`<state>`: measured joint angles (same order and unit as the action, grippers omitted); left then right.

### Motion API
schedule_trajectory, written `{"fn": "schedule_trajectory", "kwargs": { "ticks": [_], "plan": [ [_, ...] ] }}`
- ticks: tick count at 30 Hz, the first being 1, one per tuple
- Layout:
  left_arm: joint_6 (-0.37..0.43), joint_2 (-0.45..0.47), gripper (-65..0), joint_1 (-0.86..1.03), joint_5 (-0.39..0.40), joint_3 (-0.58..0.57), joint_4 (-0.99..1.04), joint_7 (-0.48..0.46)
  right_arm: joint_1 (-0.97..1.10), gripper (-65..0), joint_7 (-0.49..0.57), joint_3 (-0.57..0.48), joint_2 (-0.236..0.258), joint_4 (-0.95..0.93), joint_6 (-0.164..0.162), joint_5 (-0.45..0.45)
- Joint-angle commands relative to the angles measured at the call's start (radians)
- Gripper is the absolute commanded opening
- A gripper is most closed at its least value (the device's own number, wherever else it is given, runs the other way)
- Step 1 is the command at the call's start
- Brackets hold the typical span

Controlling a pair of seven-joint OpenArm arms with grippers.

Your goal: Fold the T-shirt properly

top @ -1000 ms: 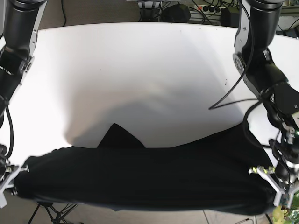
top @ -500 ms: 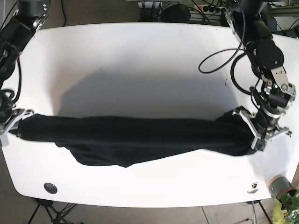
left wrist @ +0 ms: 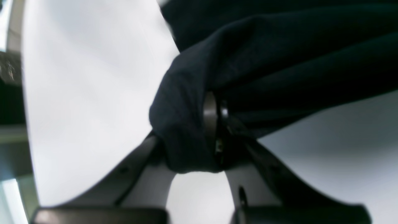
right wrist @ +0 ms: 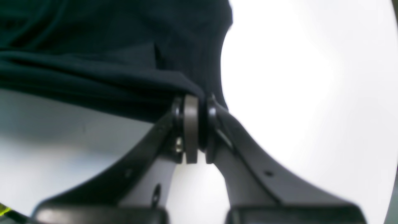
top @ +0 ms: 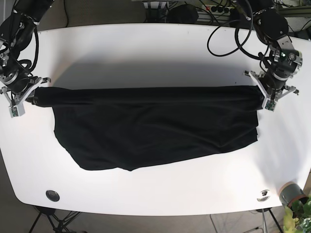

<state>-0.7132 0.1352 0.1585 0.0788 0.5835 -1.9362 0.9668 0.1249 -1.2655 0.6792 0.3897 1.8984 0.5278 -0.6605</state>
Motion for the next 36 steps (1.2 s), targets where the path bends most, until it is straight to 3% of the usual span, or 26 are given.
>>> {"fn": "schedule_trajectory", "kwargs": {
  "ticks": [1, 14, 18, 22, 36],
  "plan": [
    [0.015, 0.008, -65.0, 0.025, -0.027, 0.025, -0.019, -0.007, 0.022, -62.8, 0.017, 0.041, 0.005, 0.033, -0.007, 0.023],
    [0.015, 0.01, -65.0, 0.211, -0.027, 0.206, -0.013, -0.009, 0.221, -62.8, 0.066, 0.05, -0.059, 0.033, -0.005, 0.023],
    [0.015, 0.01, -65.0, 0.207, -0.027, 0.206, -0.013, -0.009, 0.224, -62.8, 0.07, 0.047, -0.073, 0.031, -0.004, 0.023],
    [0.015, 0.008, -65.0, 0.164, -0.027, 0.204, -0.013, -0.009, 0.22, -62.8, 0.07, 0.046, -0.093, 0.031, 0.024, 0.031],
    [0.015, 0.013, -65.0, 0.125, -0.029, 0.206, -0.002, -0.009, 0.123, -62.6, 0.086, -0.006, -0.091, -0.11, 0.027, 0.032]
  ]
}}
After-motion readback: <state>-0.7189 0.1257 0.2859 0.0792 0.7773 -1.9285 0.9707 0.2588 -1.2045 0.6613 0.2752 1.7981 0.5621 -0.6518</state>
